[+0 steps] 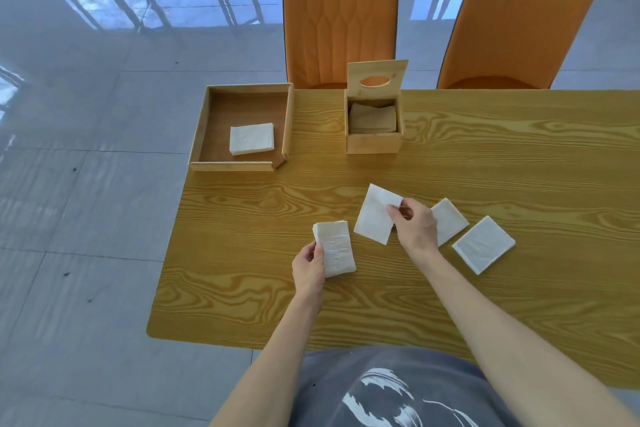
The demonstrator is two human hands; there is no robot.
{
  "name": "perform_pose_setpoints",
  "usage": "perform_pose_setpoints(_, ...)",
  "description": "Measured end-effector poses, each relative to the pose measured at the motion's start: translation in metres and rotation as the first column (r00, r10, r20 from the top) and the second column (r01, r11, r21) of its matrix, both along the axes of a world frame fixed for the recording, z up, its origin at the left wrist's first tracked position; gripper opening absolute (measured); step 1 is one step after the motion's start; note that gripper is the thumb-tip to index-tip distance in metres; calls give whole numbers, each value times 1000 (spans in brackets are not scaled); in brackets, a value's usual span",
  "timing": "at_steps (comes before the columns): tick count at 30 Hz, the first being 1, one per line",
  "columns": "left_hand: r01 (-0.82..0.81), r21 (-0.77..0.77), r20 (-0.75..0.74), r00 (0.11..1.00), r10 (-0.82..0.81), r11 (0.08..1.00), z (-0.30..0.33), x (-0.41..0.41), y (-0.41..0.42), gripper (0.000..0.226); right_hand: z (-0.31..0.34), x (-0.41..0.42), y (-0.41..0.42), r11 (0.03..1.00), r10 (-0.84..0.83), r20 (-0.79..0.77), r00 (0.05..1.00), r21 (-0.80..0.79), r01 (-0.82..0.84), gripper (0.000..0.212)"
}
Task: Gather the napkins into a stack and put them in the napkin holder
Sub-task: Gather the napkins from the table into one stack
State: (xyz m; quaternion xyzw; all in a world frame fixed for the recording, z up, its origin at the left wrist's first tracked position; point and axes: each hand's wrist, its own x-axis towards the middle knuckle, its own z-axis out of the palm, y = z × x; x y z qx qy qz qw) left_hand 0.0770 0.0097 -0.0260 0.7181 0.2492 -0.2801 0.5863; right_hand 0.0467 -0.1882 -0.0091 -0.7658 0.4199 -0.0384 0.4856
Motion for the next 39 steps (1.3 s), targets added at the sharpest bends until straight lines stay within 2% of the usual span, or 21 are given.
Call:
perform_pose_setpoints(4, 4, -27, 1, 1000, -4, 1000, 2, -2, 0, 22, 5, -14, 9, 970, 34, 129, 991, 237, -64, 6)
perform_pose_setpoints(7, 35, -67, -11, 999, -36, 997, 4, -7, -2, 22, 8, -23, 17, 920, 41, 172, 984, 377, -104, 6)
perform_pose_setpoints(13, 125, -80, -42, 991, -129, 989, 5, -23, -7, 21, 0, -40, 28, 905, 84, 143, 986, 404, -136, 12)
perform_pose_setpoints(16, 160, -79, -53, 985, -165, 984, 4, -27, -6, 25, -8, -47, 30, 913, 107, 99, 989, 385, -137, 14)
perform_pose_setpoints(19, 173, -99, -68, 981, -180, 980, 4, -29, -6, 19, -15, -50, 33, 929, 132, 47, 990, 342, -140, 18)
perform_pose_setpoints(23, 174, -117, -73, 980, -183, 978, 5, -29, -6, 19, -18, -50, 37, 959, 180, -11, 984, 225, -173, 25)
perform_pose_setpoints(28, 195, -150, -36, 979, -202, 969, 6, -31, -7, 20, -18, -49, 41, 979, 183, -54, 982, 106, -176, 21)
perform_pose_setpoints(32, 198, -138, -14, 979, -202, 971, 5, -32, -8, 25, -14, -48, 41, 965, 233, -207, 950, -70, -252, 22)
perform_pose_setpoints(36, 180, -122, -8, 983, -182, 976, 2, -30, -11, 29, -10, -48, 39, 972, 198, -203, 959, -85, -218, 34)
perform_pose_setpoints(39, 158, -121, -13, 987, -161, 980, 0, -28, -12, 28, -5, -49, 26, 971, 131, -191, 973, -172, -165, 37)
